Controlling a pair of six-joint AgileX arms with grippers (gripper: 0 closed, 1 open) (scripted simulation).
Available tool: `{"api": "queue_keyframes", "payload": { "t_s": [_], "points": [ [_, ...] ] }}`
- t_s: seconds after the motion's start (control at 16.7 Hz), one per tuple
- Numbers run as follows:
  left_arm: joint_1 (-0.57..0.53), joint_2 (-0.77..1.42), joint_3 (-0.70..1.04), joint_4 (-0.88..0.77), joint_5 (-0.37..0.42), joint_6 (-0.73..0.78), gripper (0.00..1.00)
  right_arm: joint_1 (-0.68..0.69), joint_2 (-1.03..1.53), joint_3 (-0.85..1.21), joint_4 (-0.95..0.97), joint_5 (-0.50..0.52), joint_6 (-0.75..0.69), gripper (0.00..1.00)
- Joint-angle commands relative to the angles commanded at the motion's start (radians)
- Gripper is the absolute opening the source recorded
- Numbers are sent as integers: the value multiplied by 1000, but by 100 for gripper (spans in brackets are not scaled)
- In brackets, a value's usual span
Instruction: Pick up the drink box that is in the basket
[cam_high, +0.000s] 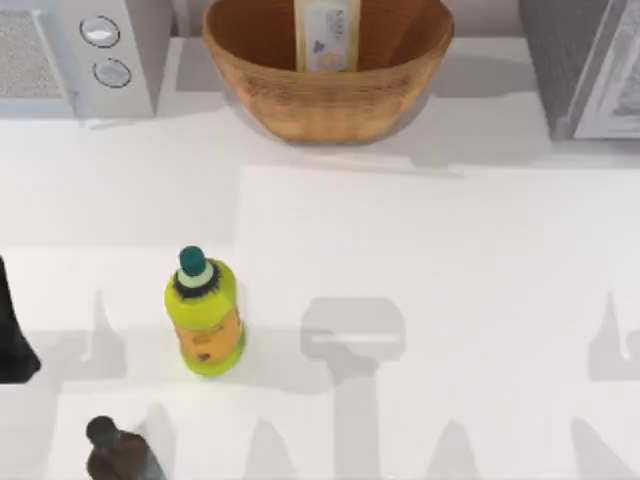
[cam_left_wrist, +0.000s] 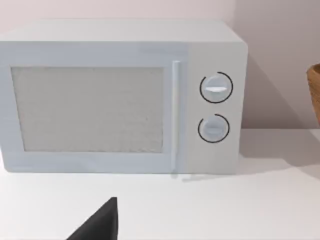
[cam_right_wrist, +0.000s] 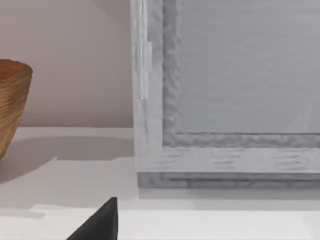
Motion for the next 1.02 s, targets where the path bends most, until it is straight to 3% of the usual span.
{"api": "queue_keyframes", "payload": {
  "t_s": [0.24,0.48,1.02],
  "points": [
    [-10,30,14,5,-8,4,100,0,0,0,0,0,0,100],
    [-64,212,115,56,-56,15,100,0,0,0,0,0,0,100],
    [-276,1047,650,382,-270,5,100,0,0,0,0,0,0,100]
  ]
}}
